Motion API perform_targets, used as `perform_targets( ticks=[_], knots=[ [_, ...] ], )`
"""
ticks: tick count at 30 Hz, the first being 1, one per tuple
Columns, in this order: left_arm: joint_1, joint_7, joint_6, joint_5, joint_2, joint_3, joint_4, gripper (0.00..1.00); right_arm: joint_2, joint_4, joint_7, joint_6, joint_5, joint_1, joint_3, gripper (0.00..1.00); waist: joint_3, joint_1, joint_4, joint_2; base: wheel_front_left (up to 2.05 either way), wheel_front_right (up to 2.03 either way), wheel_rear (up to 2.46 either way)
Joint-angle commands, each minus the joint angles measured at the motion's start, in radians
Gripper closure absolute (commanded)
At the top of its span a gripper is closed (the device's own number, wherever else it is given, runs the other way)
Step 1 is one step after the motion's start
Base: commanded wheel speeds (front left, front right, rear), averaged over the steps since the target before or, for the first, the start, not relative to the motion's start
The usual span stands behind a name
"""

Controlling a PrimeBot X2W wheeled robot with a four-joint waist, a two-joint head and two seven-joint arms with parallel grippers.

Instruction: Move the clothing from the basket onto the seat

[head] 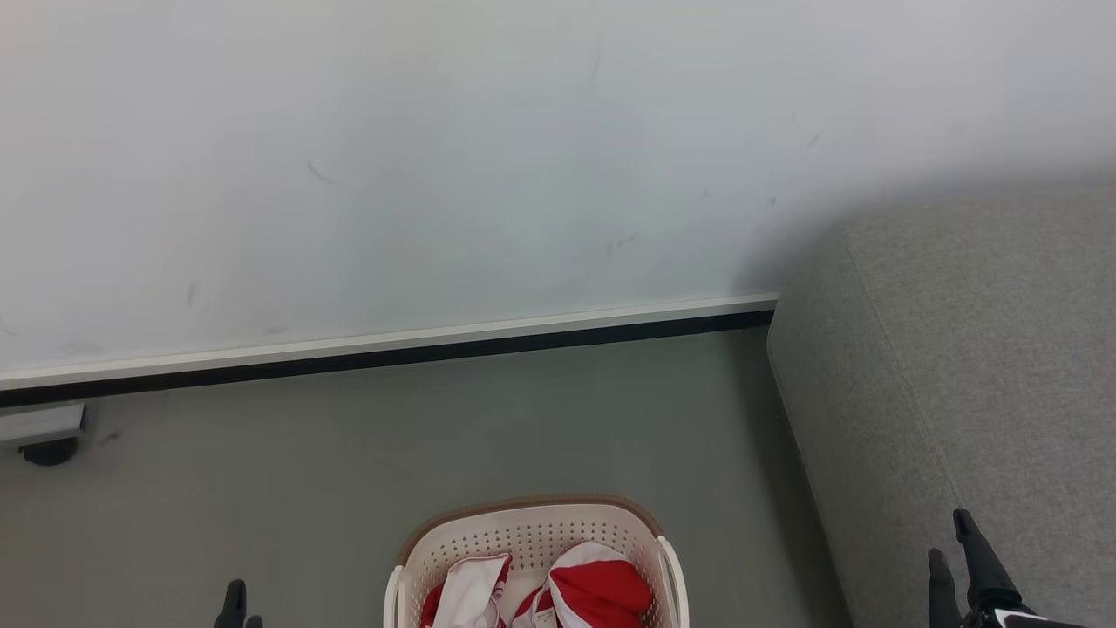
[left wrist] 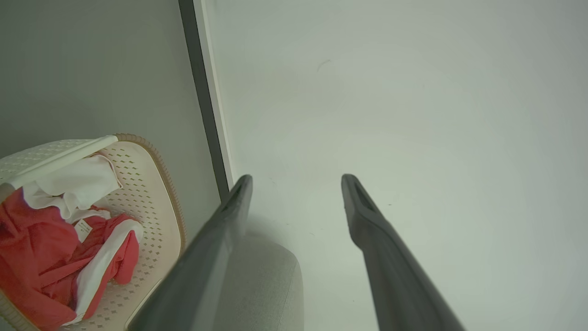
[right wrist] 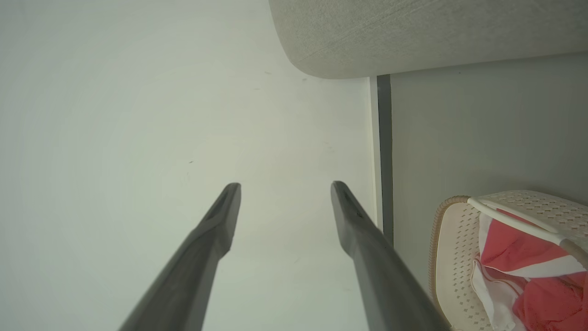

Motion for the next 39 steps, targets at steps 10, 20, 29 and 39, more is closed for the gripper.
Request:
perform_targets(
  ticks=[10, 20, 29, 39],
  knots=[
    [0.004, -0.05, 0.016, 0.13, 0.007, -0.015, -0.018, 0.0, -0.003, -0.03, -0.059, 0.0, -0.091, 0.016, 0.029, 0.0, -0.014, 0.0, 0.005, 0.0, 0.0, 0.0, 0.0],
    [0.01, -0.084, 0.04, 0.318, 0.007, -0.044, -0.044, 0.0, -0.004, -0.034, -0.1, 0.0, -0.226, 0.029, 0.04, 0.0, -0.023, 0.0, 0.011, 0.0, 0.0, 0.0, 0.0],
    [0.011, -0.114, 0.062, 0.532, 0.008, -0.077, -0.059, 0.0, -0.004, -0.022, -0.138, 0.0, -0.446, 0.036, 0.068, 0.0, -0.033, 0.0, 0.015, 0.0, 0.0, 0.0, 0.0],
    [-0.002, -0.145, 0.067, 0.747, 0.009, -0.09, -0.054, 0.0, -0.005, -0.009, -0.161, 0.0, -0.687, 0.033, 0.105, 0.0, -0.041, 0.0, 0.017, 0.0, 0.0, 0.0, 0.0]
  ],
)
